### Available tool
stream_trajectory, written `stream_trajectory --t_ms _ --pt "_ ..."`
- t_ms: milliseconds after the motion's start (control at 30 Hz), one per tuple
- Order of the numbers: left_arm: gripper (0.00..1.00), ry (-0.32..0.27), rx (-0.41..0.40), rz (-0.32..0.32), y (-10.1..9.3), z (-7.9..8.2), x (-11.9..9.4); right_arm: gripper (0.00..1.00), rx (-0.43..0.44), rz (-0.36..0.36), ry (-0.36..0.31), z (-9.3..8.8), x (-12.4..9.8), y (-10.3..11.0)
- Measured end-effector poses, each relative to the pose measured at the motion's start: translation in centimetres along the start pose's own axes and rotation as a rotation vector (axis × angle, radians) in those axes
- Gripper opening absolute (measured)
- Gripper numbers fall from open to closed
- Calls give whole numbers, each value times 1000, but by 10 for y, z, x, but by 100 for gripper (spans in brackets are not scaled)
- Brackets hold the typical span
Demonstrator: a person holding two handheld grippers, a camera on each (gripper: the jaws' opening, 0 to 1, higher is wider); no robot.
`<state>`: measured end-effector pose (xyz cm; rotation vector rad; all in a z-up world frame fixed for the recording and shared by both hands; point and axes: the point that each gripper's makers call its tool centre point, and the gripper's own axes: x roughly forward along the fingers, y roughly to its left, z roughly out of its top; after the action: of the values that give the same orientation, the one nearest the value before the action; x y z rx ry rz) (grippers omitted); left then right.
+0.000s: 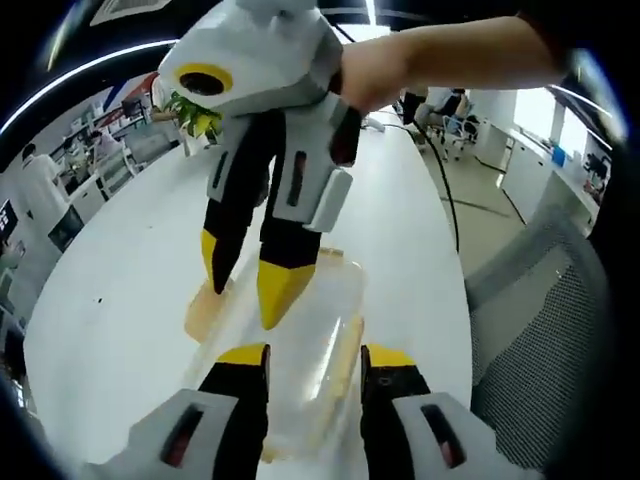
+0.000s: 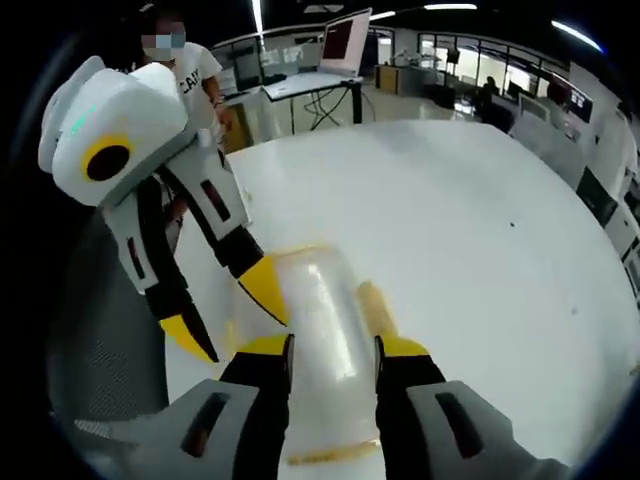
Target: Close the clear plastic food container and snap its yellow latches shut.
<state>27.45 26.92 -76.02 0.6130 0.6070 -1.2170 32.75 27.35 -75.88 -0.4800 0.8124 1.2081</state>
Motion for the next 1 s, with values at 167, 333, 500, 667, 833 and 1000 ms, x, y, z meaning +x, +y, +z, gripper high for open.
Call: stream_trajectory --t_ms 167,333,500,667,833,1000 --pt "36 9 20 -1 -4 -2 3 32 -18 21 32 -2 3 -3" --pt "37 55 108 21 -3 -9 5 32 -29 39 58 1 2 -7" --pt "37 49 104 28 -2 -9 6 34 -55 71 107 -1 5 -4" --pt "37 42 98 31 1 -7 8 36 -109 117 190 -10 11 -2" --pt "37 40 111 34 5 -7 10 36 -112 182 261 -9 14 -4" --pt "38 27 146 33 4 -7 12 37 -165 237 333 -10 17 -3"
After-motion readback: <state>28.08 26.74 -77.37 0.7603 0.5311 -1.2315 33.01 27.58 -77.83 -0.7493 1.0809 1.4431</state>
